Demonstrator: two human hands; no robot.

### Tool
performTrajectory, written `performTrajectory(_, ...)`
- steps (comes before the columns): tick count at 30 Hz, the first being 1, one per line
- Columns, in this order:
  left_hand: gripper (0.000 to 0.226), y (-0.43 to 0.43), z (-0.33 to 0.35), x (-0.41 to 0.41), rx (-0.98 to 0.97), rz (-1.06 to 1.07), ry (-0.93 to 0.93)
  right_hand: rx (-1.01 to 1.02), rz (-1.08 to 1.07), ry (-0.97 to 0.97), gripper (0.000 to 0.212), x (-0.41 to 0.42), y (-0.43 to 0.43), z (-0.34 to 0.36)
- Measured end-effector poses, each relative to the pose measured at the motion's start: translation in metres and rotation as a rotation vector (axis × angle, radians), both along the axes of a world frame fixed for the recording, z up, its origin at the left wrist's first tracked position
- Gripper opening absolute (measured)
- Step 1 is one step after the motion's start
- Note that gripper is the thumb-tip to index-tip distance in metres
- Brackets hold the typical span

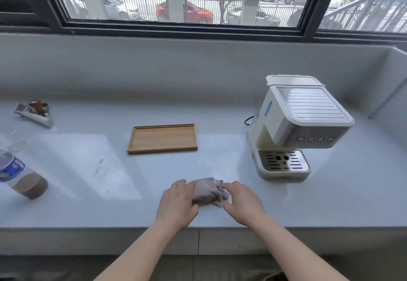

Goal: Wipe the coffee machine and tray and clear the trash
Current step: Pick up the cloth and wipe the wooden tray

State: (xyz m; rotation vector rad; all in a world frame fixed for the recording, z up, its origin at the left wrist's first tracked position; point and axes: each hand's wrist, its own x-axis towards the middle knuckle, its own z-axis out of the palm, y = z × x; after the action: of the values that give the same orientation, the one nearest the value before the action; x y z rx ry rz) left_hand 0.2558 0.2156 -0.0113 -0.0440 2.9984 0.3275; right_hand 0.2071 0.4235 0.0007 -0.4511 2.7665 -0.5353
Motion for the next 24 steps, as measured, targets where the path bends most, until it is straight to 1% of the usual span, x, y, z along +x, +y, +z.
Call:
performTrajectory(3, 0.057, -0.005, -0.005, -0.007, 0.008, -0.031, -0.015, 0.002, -0.015, -0.033, 0.049, -0.004, -0.001, -0.003)
performTrajectory(6, 0.053, -0.011, -0.009, -0.016, -0.015, -0.040, -0.039, 0.011, 0.003, -0.049, 0.051, -0.016, -0.006, -0.008)
performTrajectory(8, 0.054, -0.012, -0.010, -0.024, -0.033, -0.039, -0.061, 0.021, 0.053, -0.050, 0.051, -0.025, -0.012, -0.012)
performTrajectory(10, 0.058, -0.011, -0.012, -0.028, -0.029, -0.035, -0.097, 0.037, 0.124, -0.051, 0.056, -0.033, -0.017, -0.017)
performTrajectory(12, 0.064, -0.011, -0.013, -0.032, 0.004, -0.034, -0.137, 0.063, 0.196, -0.054, 0.064, -0.041, -0.022, -0.023)
performTrajectory(14, 0.065, -0.011, -0.016, -0.035, 0.036, -0.035, -0.168, 0.086, 0.252, -0.064, 0.066, -0.048, -0.025, -0.029)
performTrajectory(22, 0.054, -0.013, -0.026, -0.048, 0.006, -0.039, -0.189, 0.104, 0.343, -0.008, 0.061, -0.061, -0.027, -0.037)
performTrajectory(24, 0.050, -0.015, -0.026, -0.052, 0.002, -0.045, -0.192, 0.112, 0.356, 0.012, 0.051, -0.062, -0.031, -0.038)
